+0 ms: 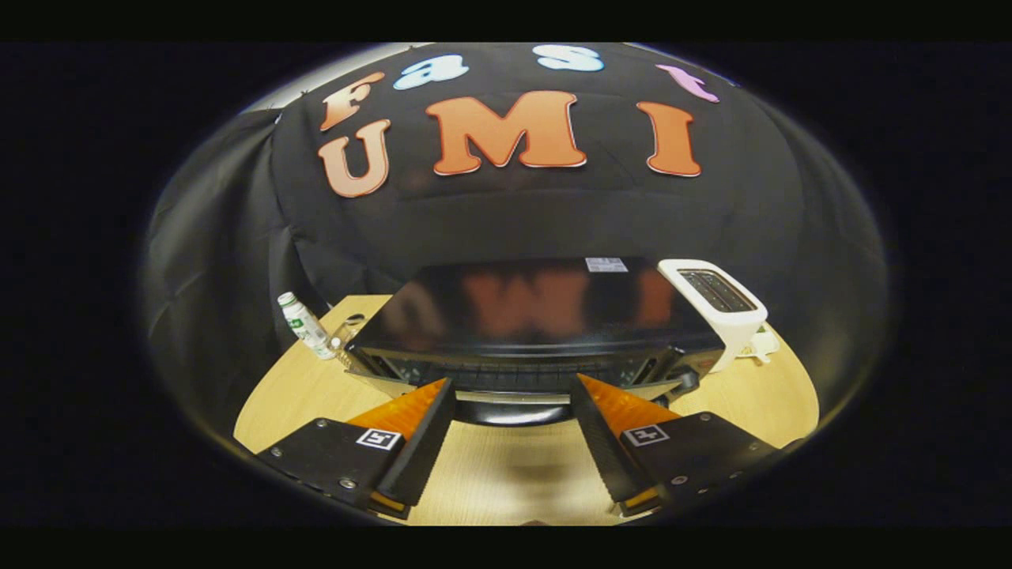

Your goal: Open the toaster oven, put the food inside, and close the toaster oven door.

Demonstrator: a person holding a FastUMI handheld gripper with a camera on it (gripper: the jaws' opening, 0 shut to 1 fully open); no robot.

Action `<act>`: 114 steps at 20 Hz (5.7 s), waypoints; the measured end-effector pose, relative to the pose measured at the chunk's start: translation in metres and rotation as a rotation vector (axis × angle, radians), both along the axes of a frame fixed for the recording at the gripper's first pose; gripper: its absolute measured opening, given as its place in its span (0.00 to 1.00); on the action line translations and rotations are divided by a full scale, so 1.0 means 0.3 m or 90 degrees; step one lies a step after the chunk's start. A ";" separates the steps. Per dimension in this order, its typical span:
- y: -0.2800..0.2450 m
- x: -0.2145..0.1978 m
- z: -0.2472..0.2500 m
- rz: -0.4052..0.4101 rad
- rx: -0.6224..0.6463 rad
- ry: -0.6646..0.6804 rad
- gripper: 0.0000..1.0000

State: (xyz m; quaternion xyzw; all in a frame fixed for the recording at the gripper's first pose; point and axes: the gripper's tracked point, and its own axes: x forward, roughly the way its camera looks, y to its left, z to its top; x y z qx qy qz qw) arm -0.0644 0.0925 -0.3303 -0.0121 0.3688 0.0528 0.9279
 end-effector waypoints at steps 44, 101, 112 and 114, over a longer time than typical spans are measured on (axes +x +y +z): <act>-0.690 -0.301 -0.013 -0.110 0.028 0.184 0.98; -0.015 0.277 -0.335 -0.302 0.560 0.060 0.35; -0.019 0.085 -0.287 -0.199 0.438 0.103 0.97; -0.041 0.043 -0.262 -0.180 0.427 0.111 0.97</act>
